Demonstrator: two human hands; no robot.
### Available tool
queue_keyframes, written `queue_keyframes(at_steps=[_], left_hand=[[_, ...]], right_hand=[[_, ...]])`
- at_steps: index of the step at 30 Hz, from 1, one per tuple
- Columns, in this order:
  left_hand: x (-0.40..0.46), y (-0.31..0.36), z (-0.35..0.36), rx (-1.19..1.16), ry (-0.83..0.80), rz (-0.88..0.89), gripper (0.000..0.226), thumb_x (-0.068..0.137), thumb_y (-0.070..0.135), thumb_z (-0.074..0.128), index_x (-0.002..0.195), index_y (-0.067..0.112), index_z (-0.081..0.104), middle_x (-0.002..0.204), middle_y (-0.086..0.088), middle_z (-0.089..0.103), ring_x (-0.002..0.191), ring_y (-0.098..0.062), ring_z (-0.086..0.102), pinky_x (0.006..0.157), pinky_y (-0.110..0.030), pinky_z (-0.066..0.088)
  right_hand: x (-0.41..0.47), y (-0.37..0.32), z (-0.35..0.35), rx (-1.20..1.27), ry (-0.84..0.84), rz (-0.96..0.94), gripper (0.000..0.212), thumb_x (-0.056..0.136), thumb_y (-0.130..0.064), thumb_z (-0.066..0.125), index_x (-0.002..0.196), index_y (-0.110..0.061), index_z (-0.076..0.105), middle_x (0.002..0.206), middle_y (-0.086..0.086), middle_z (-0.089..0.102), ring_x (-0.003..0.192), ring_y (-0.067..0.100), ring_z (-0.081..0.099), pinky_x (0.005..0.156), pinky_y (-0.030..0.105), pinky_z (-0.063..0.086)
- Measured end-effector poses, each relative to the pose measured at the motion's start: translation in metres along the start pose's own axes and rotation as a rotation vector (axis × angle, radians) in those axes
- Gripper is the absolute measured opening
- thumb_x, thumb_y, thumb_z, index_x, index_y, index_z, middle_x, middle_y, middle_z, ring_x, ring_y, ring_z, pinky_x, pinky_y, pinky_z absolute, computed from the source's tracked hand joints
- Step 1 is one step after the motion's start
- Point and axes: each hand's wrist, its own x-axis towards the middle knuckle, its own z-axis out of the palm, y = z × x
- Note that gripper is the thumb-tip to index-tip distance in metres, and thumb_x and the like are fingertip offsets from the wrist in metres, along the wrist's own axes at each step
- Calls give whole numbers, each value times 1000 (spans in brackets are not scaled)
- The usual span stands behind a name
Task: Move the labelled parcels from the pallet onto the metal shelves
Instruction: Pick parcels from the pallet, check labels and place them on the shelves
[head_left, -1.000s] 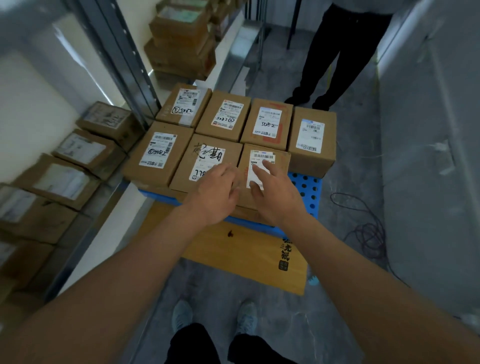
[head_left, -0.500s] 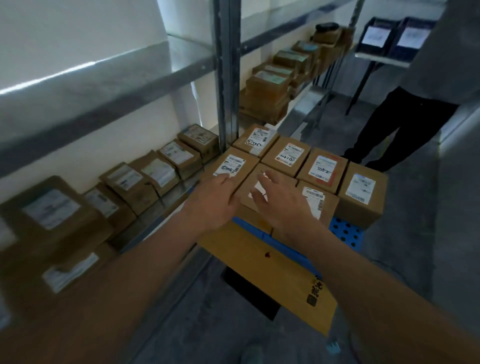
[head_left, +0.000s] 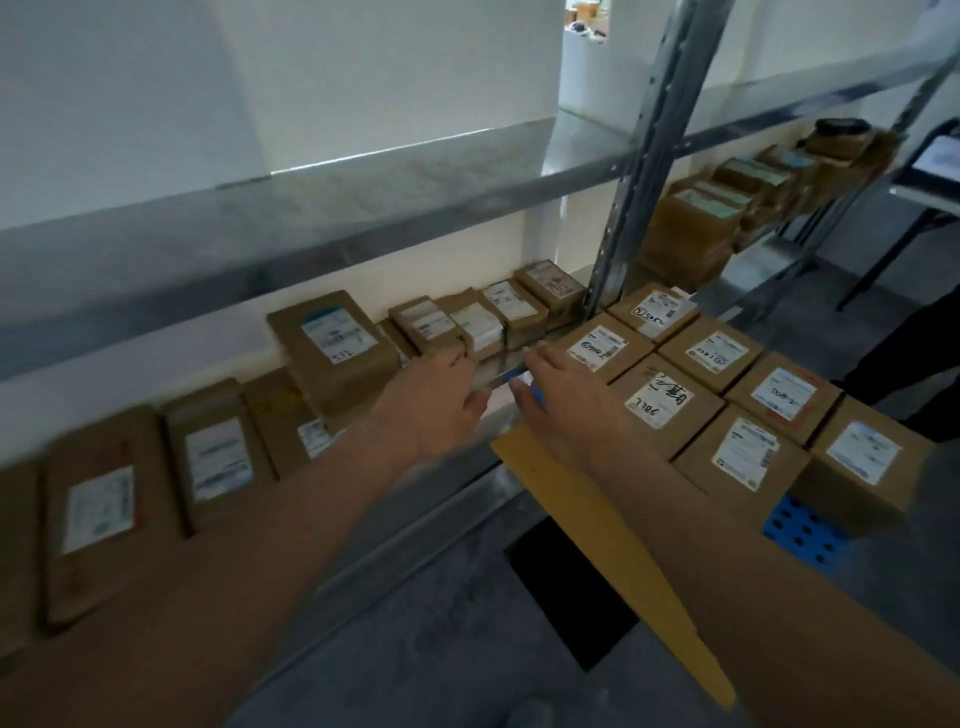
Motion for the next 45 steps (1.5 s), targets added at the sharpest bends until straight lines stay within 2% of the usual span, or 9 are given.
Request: queue_keyframes(at_steps=[3,8,16,22,27,35,39,43,45], left_hand=[[-20,-24,-4,24,42,-65,53,103,45,40,147,18,47,151,-6,45,130,-29,51,106,-48,48],[-37,-63,-2,30,30,-148,57,94,51,24,131,19,52,137,-4,50,120,-26,54,100,-48,52],[-34,-101,4,-27,95,-321,53,99,41,47,147,20,43,151,-6,43,138,-31,47,107,-49,50],[-16,-117,14,-32,104,-429,54,100,42,43,147,16,45,155,-7,38,144,-29,37,115,-48,42],[-6,-123,19,-37,140,-497,48,101,28,52,143,5,51,150,-13,44,138,-31,41,120,-44,34],[1,-143,33,-39,215,-537,45,97,20,60,137,0,56,147,-21,47,132,-38,49,112,-45,38],[7,-151,36,-118,254,-516,44,103,20,53,143,2,51,151,-16,42,136,-31,47,117,-33,35],[9,-157,40,-197,279,-530,46,106,19,50,149,1,45,160,-13,32,143,-26,37,103,7,6],[10,-158,42,-223,270,-535,47,107,19,49,150,2,43,161,-11,30,145,-24,35,100,9,2]], right_hand=[[4,-27,5,2,1,-57,53,107,-45,38,149,-13,45,156,11,40,142,31,39,111,45,41],[21,-57,17,24,-36,-173,54,107,-41,40,153,-12,40,158,12,38,140,32,41,110,42,38],[76,-76,49,88,-130,-292,59,95,-52,24,137,-20,50,135,5,53,114,31,57,85,47,56],[126,-75,66,135,-189,-404,51,101,-47,36,145,-23,48,141,4,54,123,28,56,98,47,52],[158,-74,89,159,-226,-474,45,103,-42,41,144,-23,48,145,3,51,124,25,56,96,45,55],[186,-81,116,258,-266,-523,50,105,-37,45,150,-15,43,156,6,38,136,24,47,107,44,49],[199,-84,132,314,-267,-491,53,106,-42,41,153,-18,40,163,4,27,146,23,36,116,44,40],[199,-87,138,384,-217,-499,47,107,-27,48,151,-10,44,163,9,29,147,21,32,114,12,16],[198,-88,141,416,-176,-537,45,105,-20,53,147,-4,48,159,13,36,145,22,36,111,3,13]])
